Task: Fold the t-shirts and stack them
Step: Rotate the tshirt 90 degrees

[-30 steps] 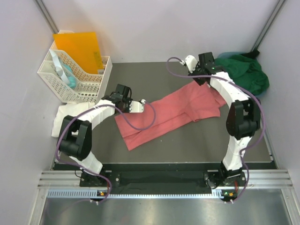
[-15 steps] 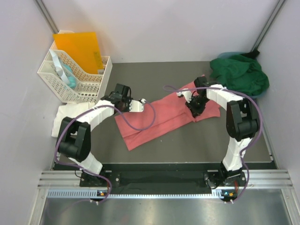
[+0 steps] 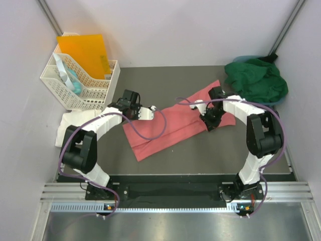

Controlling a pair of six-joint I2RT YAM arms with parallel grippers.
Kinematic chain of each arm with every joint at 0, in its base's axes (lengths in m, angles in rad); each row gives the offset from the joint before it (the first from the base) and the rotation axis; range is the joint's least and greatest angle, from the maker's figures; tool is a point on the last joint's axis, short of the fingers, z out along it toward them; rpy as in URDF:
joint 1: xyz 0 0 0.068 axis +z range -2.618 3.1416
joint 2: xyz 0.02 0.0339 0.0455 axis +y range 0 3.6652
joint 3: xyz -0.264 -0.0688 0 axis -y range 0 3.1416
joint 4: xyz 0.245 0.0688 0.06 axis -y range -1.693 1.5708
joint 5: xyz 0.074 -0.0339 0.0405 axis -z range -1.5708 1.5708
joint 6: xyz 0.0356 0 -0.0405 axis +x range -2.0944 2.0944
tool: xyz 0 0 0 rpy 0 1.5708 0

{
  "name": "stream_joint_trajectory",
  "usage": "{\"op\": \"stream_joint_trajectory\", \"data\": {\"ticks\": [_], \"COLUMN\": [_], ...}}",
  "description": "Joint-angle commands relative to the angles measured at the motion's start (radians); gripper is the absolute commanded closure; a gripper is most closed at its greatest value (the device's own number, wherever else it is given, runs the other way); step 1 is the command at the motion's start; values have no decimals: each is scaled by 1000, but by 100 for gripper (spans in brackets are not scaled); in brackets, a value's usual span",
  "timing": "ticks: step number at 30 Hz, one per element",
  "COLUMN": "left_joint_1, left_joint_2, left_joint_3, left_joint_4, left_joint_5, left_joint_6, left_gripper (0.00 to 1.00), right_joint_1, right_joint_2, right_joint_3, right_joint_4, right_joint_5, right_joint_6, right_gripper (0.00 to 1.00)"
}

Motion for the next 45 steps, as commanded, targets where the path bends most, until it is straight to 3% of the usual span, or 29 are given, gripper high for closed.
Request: {"op": "stream_joint_trajectory", "data": {"ticks": [1,6,9,14,18,19,21,32,40,45], "left_joint_1": [3,3,0,-3,-10,-14,-26,-47,-105,-133], "left_joint_2": [-27,-64,-105,-141,-142,-139,-126,-29,109,85], "left_joint_3": [35,29,-18,-75,-89,-96,-119,-150,-133,-155], "left_joint_4": [-8,-81,-137,-224,-278,-279,-267,-194,-204,-204], "left_joint_5": [15,99,182,268,342,363,373,489,452,457], "left_joint_6": [1,-8,27,74,79,79,76,38,-2,5], "left_gripper": [65,65,64,65,80,91,100,100,100,100], "right_joint_1": [17,19,19,17,16,14,13,10,11,11], "right_joint_2": [-1,-70,-130,-211,-224,-217,-204,-135,-108,-98], "right_joint_3": [-72,-33,42,139,193,203,254,417,463,470], "right_joint_4": [34,72,45,-9,-30,-30,-33,-96,-98,-101], "right_joint_5": [34,108,127,156,223,248,262,272,277,274], "right_joint_6": [-20,13,29,-8,-59,-71,-71,-59,-56,-51], "right_gripper": [100,100,92,90,90,90,90,92,94,95]}}
